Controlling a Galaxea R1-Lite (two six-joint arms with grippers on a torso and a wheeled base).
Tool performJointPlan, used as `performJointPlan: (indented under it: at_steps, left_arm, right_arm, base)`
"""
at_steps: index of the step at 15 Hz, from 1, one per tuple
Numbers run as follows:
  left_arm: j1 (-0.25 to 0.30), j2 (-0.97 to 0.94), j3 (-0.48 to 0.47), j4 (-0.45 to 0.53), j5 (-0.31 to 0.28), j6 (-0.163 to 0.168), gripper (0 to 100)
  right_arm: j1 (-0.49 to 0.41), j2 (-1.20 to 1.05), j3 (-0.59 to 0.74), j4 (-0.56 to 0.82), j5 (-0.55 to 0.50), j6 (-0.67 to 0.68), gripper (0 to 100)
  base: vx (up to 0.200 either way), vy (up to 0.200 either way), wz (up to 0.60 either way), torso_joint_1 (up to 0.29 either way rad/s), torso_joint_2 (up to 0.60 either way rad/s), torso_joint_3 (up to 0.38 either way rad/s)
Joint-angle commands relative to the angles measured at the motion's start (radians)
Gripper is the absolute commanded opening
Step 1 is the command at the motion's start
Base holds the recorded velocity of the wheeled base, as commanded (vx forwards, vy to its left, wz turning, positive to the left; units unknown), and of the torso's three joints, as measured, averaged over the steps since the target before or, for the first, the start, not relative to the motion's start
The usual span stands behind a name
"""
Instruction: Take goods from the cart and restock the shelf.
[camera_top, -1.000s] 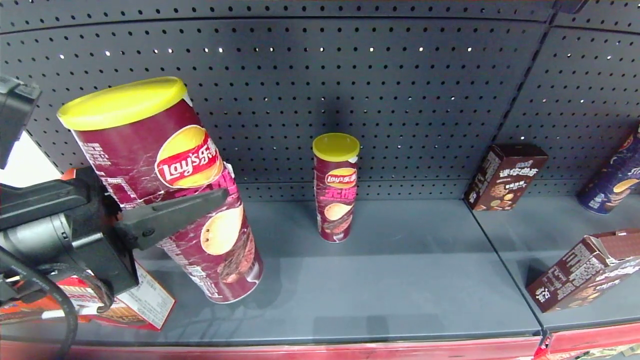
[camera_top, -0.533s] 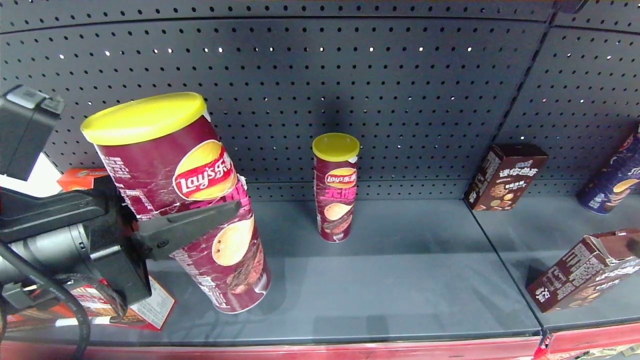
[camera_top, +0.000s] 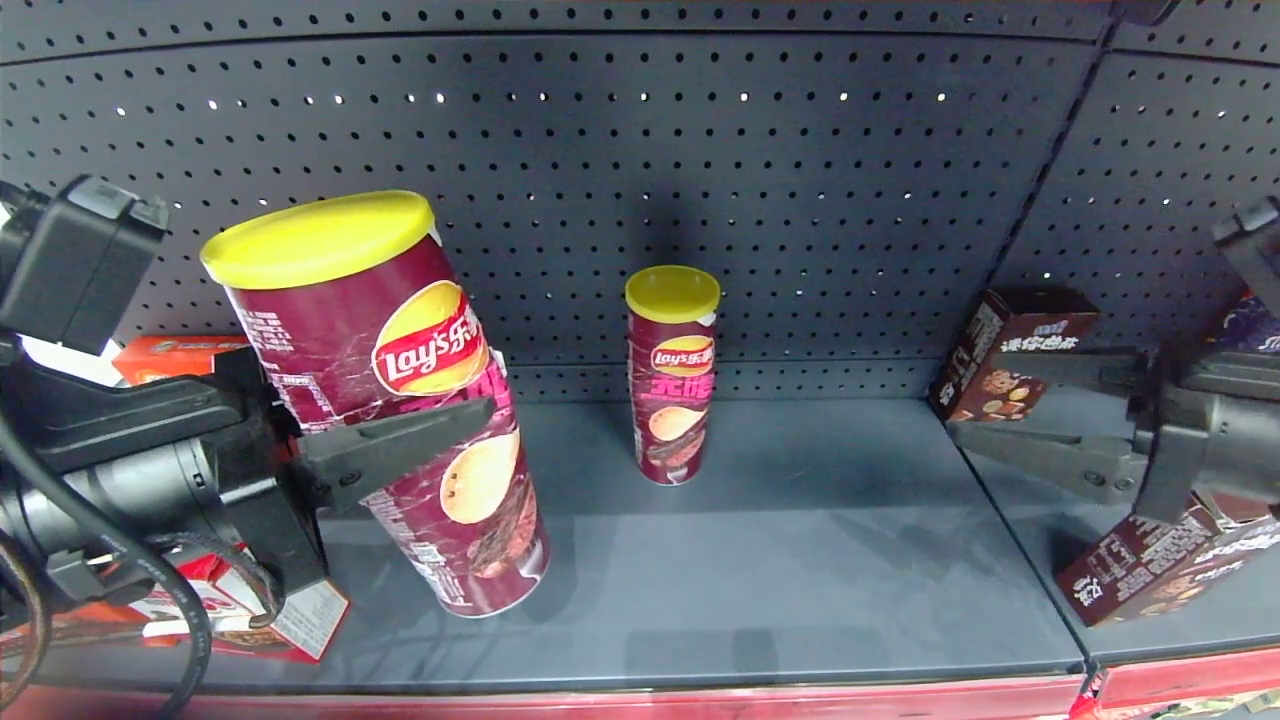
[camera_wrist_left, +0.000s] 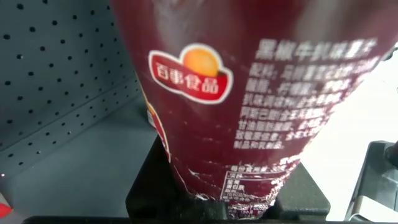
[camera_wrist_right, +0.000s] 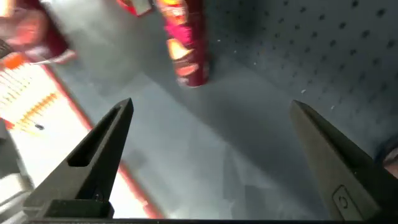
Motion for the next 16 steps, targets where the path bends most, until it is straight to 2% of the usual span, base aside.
performJointPlan:
  at_steps: [1,4,6,9,16]
  left_arm:
    - [0.002,0.004,0.003,-0.001,0.0,-0.006,0]
    - [0.002,0.02,-0.008,-0.002,0.0,-0.01,0]
    - [0.002,0.026,-0.016,-0.002,0.0,-0.013,0]
    - [-0.001,0.024,-0.016,-0.004,-0.002,-0.013,0]
    - [-0.001,0.024,-0.019,-0.004,-0.002,-0.013,0]
  right_arm:
    - [-0.032,0.167,-0.127,-0.009,0.082,-0.036,100]
    - [0.04,0.283,-0.242,0.0,0.122,-0.047,100]
    - [0.06,0.335,-0.295,-0.001,0.219,-0.082,100]
    - [0.091,0.441,-0.405,-0.024,0.294,-0.099,100]
    - [0.092,0.611,-0.535,-0.066,0.332,-0.1,100]
  base:
    - [0.0,0.0,0.0,0.0,0.0,0.0]
    - [0.0,0.0,0.0,0.0,0.0,0.0]
    - [0.0,0.0,0.0,0.0,0.0,0.0]
    - [0.0,0.0,0.0,0.0,0.0,0.0]
    - [0.0,0.0,0.0,0.0,0.0,0.0]
